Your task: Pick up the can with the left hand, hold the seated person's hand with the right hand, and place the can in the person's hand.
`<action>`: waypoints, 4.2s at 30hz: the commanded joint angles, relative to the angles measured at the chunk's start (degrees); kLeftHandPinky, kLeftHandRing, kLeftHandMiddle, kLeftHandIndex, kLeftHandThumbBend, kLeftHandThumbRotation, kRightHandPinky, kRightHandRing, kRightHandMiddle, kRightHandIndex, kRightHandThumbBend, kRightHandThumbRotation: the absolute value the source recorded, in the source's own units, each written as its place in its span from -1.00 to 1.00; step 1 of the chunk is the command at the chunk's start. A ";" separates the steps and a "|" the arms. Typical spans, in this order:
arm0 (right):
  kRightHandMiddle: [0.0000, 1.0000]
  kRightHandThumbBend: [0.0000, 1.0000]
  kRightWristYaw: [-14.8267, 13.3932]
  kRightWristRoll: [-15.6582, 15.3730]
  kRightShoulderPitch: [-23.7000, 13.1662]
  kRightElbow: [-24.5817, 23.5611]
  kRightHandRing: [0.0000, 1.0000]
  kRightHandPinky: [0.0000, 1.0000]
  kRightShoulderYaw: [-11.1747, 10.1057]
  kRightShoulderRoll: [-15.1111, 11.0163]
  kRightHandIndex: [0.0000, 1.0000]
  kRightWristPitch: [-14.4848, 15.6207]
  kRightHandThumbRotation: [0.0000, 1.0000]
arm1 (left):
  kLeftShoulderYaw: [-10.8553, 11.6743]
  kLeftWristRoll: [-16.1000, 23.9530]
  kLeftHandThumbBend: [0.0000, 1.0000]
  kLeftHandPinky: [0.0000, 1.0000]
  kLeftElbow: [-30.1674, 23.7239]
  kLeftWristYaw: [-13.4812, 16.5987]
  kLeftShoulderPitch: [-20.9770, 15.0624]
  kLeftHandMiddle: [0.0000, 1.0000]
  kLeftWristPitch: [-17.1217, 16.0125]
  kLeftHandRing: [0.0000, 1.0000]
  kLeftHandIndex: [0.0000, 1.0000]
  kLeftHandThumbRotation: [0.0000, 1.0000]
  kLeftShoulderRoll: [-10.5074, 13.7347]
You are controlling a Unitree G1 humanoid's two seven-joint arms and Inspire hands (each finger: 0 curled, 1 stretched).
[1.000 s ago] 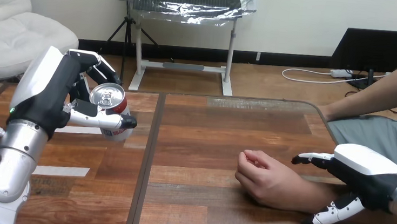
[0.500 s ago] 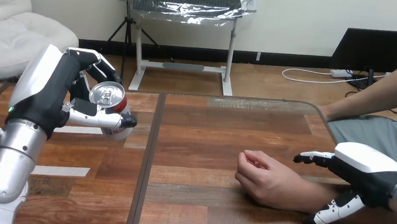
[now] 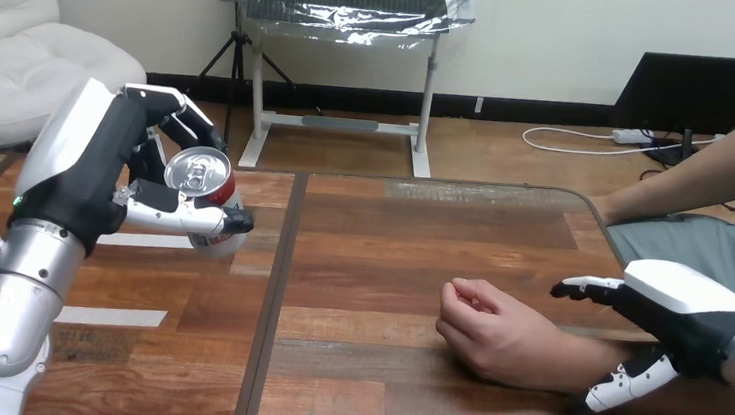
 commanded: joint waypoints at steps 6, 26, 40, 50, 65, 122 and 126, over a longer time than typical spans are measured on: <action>0.79 1.00 1.46 -0.10 -2.12 2.63 0.77 0.75 1.35 -0.31 0.80 3.78 -0.27 | 1.80 -0.74 0.69 -0.70 -1.98 0.34 -2.04 -0.33 -1.86 -0.63 -0.21 -1.00 1.40; 0.81 1.00 6.47 -1.27 -3.56 3.33 0.80 0.62 4.15 -0.35 0.83 10.50 -0.28 | 2.37 -0.79 0.69 -0.74 -2.83 -0.18 -1.71 -0.37 -1.27 -0.67 -0.21 -1.00 1.62; 0.76 1.00 8.99 -1.16 -4.39 4.94 0.76 0.48 6.14 -0.21 0.78 12.97 -0.51 | 2.85 -0.68 0.69 -0.66 -3.60 -0.67 -1.48 -0.31 -0.70 -0.59 -0.20 -1.00 1.48; 0.70 1.00 10.01 -1.70 -4.42 5.09 0.66 0.38 7.81 -0.23 0.71 13.71 -0.57 | 2.97 -0.63 0.68 -0.65 -4.57 -0.96 -1.46 -0.30 0.29 -0.58 -0.20 -1.00 1.42; 0.37 1.00 10.97 -1.01 -3.08 4.56 0.18 -0.14 8.32 0.01 0.63 13.38 -0.58 | 3.23 -1.24 0.68 -0.67 -5.38 -0.91 -1.52 -0.31 1.28 -0.62 -0.21 -1.00 0.92; -0.07 0.84 3.67 -2.26 2.56 -1.36 -0.28 -0.46 9.75 1.99 0.10 10.25 -0.75 | 3.02 -1.29 0.70 -0.66 -4.01 -0.18 -1.71 -0.31 -1.40 -0.61 -0.22 -1.00 0.72; -0.16 0.84 2.84 -2.12 2.49 -0.83 -0.37 -0.54 9.85 2.32 0.04 9.86 -0.83 | 2.99 -1.42 0.71 -0.68 -3.45 -0.04 -1.75 -0.32 -2.22 -0.63 -0.22 -1.00 0.72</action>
